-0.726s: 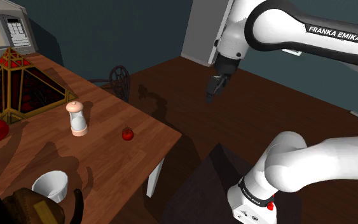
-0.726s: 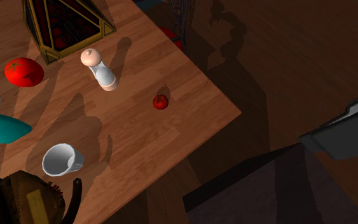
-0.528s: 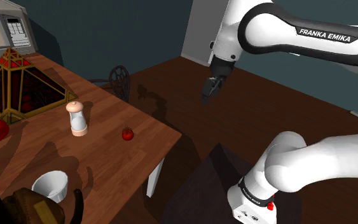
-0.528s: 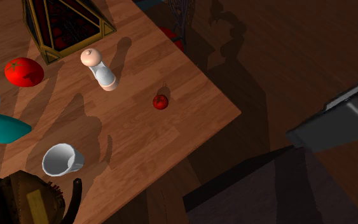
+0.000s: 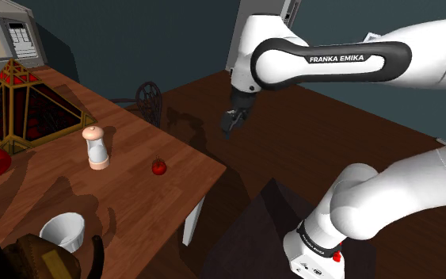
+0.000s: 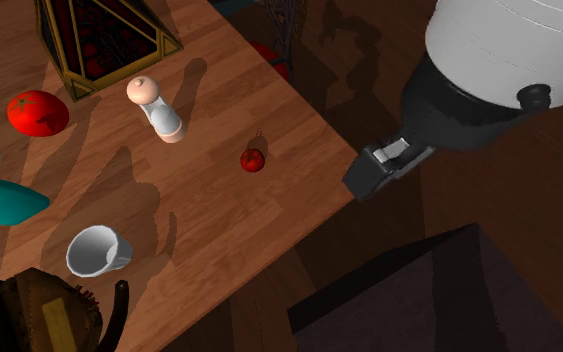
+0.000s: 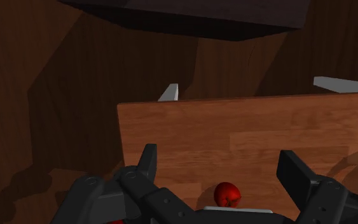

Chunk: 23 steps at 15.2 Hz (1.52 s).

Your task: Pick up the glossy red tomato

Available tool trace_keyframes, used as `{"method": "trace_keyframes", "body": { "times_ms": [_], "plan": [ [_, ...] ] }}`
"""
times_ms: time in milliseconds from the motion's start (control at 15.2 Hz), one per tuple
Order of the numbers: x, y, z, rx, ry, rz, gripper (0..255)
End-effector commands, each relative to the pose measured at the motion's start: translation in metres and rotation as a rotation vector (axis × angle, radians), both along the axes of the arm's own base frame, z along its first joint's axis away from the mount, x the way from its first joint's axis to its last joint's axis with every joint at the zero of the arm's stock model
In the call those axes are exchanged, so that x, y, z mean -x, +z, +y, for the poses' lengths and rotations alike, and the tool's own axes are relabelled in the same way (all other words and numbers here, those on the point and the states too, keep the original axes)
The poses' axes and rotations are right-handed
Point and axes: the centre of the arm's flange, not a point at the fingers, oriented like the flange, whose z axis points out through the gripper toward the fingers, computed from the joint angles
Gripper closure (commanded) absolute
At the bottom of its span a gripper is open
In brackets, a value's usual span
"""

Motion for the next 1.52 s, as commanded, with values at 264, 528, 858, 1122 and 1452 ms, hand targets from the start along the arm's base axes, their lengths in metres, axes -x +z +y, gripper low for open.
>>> {"method": "trace_keyframes", "body": {
  "times_ms": [264, 528, 858, 1122, 1452],
  "plan": [
    [-0.054, -0.058, 0.026, 0.014, 0.021, 0.003, 0],
    [-0.089, -0.095, 0.042, 0.025, 0.035, 0.006, 0],
    [-0.132, -0.142, 0.062, 0.037, 0.053, 0.009, 0],
    [-0.166, -0.179, 0.079, 0.048, 0.067, 0.012, 0],
    [-0.209, -0.227, 0.100, 0.060, 0.084, 0.015, 0]
  ]
}}
